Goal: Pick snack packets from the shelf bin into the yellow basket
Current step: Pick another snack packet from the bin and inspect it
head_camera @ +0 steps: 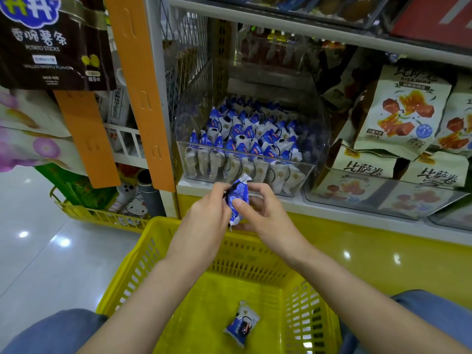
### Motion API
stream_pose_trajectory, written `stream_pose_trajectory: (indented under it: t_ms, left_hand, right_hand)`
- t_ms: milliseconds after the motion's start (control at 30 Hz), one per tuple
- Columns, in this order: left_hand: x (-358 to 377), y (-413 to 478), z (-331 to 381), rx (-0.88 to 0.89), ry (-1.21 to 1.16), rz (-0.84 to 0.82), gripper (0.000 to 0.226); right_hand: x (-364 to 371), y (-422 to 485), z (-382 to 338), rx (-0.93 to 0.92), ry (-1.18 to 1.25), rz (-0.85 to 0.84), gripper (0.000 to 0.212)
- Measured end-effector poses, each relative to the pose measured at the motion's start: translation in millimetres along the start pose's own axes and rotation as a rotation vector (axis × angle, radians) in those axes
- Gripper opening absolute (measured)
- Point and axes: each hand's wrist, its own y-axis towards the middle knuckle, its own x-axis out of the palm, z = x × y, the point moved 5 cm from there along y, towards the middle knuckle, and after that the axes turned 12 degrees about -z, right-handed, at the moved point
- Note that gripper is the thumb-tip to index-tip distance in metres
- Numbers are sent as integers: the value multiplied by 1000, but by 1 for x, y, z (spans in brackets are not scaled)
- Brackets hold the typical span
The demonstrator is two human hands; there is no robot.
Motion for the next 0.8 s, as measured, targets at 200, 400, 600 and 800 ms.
stream_pose_trajectory:
  t_ms: [200,400,600,800]
  left_hand:
    - [-9,4,-4,41,129,13,15]
    - [-3,8,-13,-20,-97,32,11]
    - [11,8,-12,-1,-162,-115,28]
    - [13,7,-6,-54,-543,-133,22]
  right_hand:
    - [4,-3,3,6,-141,-53,30]
    - [1,-3,4,11,-187,-6,28]
    - [-9,0,5,56,-152,60,25]
    - [-18,-2,-1,-6,-397,197,46]
